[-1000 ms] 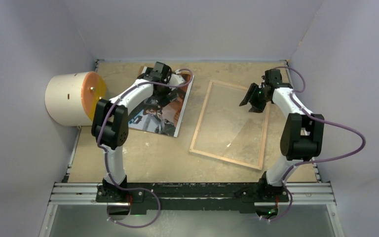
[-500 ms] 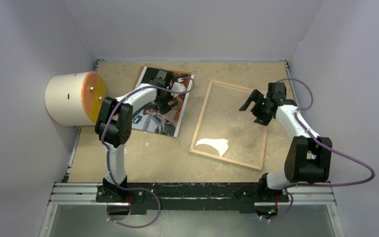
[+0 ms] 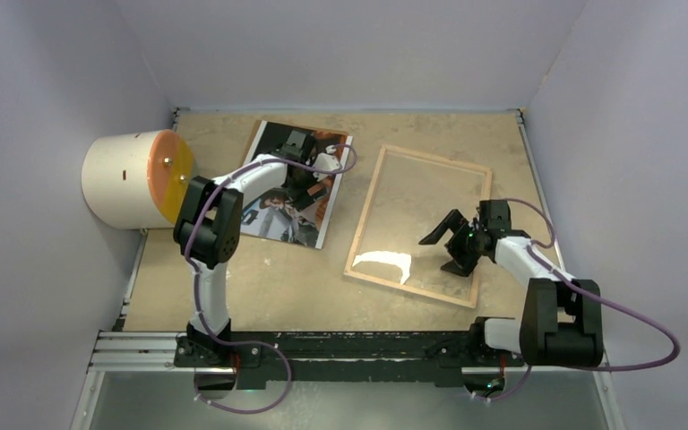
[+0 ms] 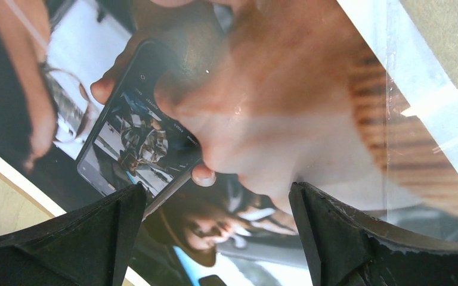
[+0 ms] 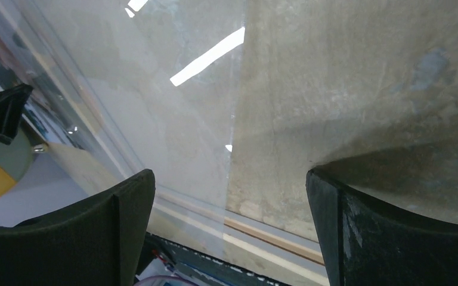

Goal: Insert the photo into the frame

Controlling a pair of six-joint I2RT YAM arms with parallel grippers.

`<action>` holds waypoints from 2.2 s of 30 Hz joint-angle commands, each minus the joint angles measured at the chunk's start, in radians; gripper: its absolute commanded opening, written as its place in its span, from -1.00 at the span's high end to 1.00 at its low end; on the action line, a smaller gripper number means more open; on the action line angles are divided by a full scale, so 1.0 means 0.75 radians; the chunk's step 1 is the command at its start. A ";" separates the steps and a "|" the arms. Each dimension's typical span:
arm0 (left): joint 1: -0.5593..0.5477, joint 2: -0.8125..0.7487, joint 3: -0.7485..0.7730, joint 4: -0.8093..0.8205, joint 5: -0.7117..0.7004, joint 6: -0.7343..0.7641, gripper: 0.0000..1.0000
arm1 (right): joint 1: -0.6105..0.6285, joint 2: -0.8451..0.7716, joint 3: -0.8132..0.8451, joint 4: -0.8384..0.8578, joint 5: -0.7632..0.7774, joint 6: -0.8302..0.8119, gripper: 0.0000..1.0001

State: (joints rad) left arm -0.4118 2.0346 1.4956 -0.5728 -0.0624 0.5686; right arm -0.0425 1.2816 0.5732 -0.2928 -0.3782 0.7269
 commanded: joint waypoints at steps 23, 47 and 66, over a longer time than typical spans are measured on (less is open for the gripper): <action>-0.078 0.006 -0.071 -0.003 0.039 0.019 -1.00 | 0.210 0.061 -0.545 1.547 -0.086 0.828 -0.56; -0.130 -0.021 0.009 -0.120 0.087 0.071 -1.00 | 0.179 0.205 -0.129 1.075 -0.289 0.433 1.00; -0.155 0.146 0.460 -0.263 0.395 -0.172 -1.00 | -0.019 -0.072 0.435 -0.306 0.057 -0.251 1.00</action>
State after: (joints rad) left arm -0.4946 2.1124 1.7924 -0.7273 0.0891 0.4999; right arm -0.0528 1.2331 0.8791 -0.3309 -0.3782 0.6235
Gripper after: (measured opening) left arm 0.996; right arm 0.005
